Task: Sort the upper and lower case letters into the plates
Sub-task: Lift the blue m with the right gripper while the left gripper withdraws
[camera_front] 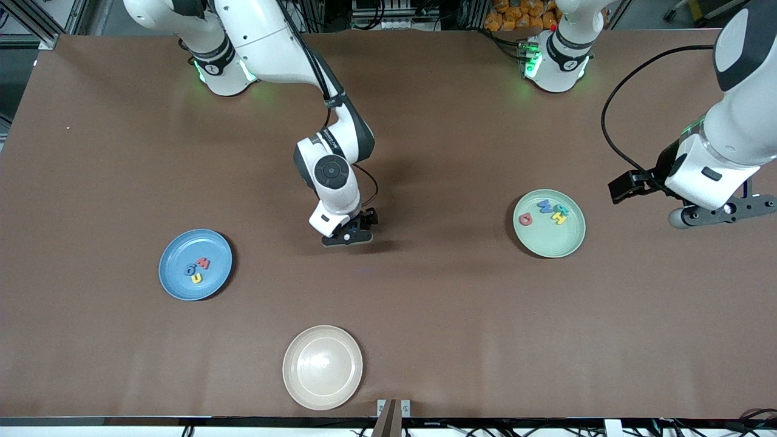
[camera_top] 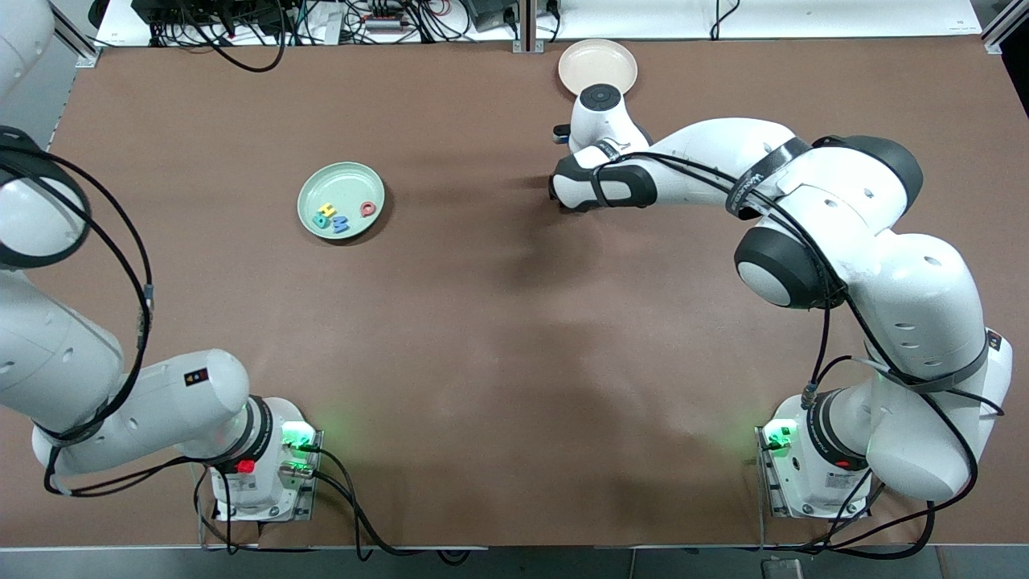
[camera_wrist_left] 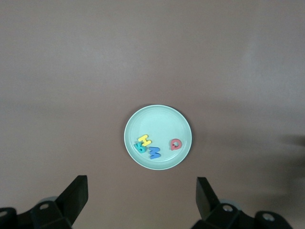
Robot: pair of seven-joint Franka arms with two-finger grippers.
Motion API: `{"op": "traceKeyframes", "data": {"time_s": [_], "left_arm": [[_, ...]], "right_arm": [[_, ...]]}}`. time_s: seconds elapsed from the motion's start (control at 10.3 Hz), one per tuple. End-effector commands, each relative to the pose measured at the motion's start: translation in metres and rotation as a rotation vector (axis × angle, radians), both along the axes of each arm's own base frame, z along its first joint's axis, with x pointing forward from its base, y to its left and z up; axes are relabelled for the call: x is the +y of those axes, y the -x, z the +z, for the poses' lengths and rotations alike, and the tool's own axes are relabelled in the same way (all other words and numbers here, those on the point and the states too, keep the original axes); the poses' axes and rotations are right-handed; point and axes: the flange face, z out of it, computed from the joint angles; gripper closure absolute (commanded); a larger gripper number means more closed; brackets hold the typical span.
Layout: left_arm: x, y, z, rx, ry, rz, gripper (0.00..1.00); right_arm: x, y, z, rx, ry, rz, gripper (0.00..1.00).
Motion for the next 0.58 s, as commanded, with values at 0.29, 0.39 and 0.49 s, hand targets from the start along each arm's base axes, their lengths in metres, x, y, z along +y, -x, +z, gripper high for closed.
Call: {"op": "traceKeyframes", "data": {"time_s": [0.29,0.39,0.49], "left_arm": [[0.025,0.011,0.029,-0.033,0.068,-0.026,0.00],[0.020,0.012,0.028,-0.030,0.062,-0.073,0.00],[0.027,0.012,0.029,-0.032,0.065,-0.062,0.00]], "right_arm": [[0.006,0.011,0.005,0.051,-0.016,0.024,1.00],[0.008,0.012,0.008,0.051,-0.021,0.041,1.00],[0.007,0.009,0.015,0.048,-0.027,0.041,1.00]]}}
